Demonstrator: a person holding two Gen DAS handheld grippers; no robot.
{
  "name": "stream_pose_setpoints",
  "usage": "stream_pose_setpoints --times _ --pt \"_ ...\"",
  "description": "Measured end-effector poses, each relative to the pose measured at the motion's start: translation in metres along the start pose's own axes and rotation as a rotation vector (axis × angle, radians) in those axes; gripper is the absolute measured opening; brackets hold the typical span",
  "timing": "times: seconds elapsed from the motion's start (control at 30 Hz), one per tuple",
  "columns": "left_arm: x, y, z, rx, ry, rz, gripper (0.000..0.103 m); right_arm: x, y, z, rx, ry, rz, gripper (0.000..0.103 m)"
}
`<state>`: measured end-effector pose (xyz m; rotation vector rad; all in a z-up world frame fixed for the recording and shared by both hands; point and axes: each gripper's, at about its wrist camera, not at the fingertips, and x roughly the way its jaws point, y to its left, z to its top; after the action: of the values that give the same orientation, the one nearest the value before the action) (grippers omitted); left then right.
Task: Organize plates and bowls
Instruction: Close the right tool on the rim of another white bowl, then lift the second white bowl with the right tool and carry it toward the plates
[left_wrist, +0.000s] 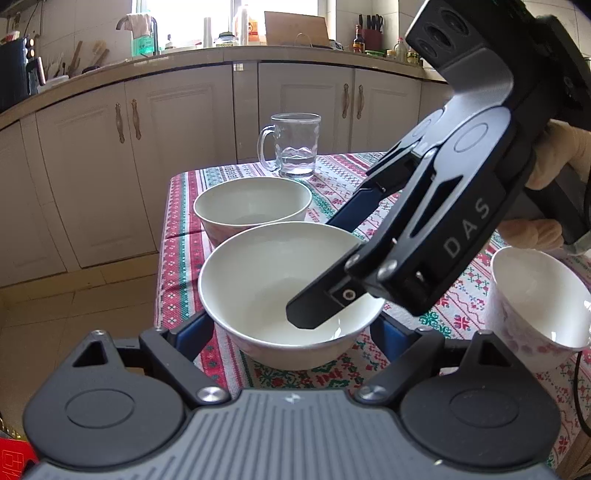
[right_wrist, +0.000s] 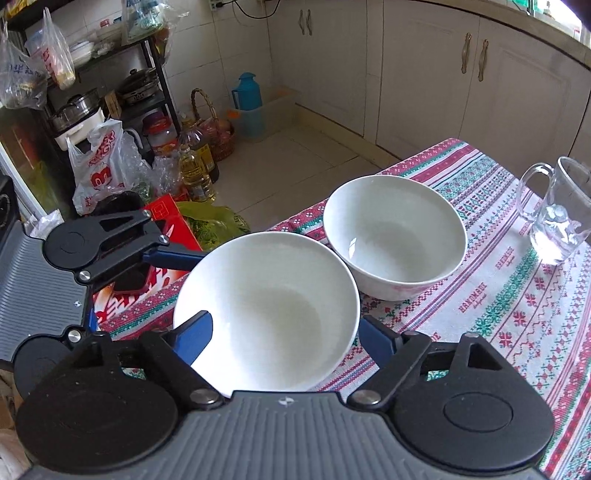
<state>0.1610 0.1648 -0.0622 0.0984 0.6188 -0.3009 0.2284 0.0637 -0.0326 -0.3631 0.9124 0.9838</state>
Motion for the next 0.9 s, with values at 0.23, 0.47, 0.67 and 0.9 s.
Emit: stream_pose_setpoints --times 0.23,0.47,0.67,0.9 --pt "0.002 0.001 0.001 -0.004 0.002 -0.015 0.092 0.001 -0.011 0.006 0.058 -0.007 0.041 0.083" --pt "0.003 0.004 0.001 -0.006 0.001 -0.023 0.092 0.003 -0.012 0.007 0.061 -0.006 0.044 0.081" --pt "0.003 0.003 0.002 -0.003 0.008 -0.026 0.091 0.002 -0.013 0.007 0.070 -0.012 0.051 0.081" --pt "-0.009 -0.003 0.008 0.019 0.002 -0.025 0.091 -0.008 -0.011 0.003 0.077 -0.026 0.057 0.081"
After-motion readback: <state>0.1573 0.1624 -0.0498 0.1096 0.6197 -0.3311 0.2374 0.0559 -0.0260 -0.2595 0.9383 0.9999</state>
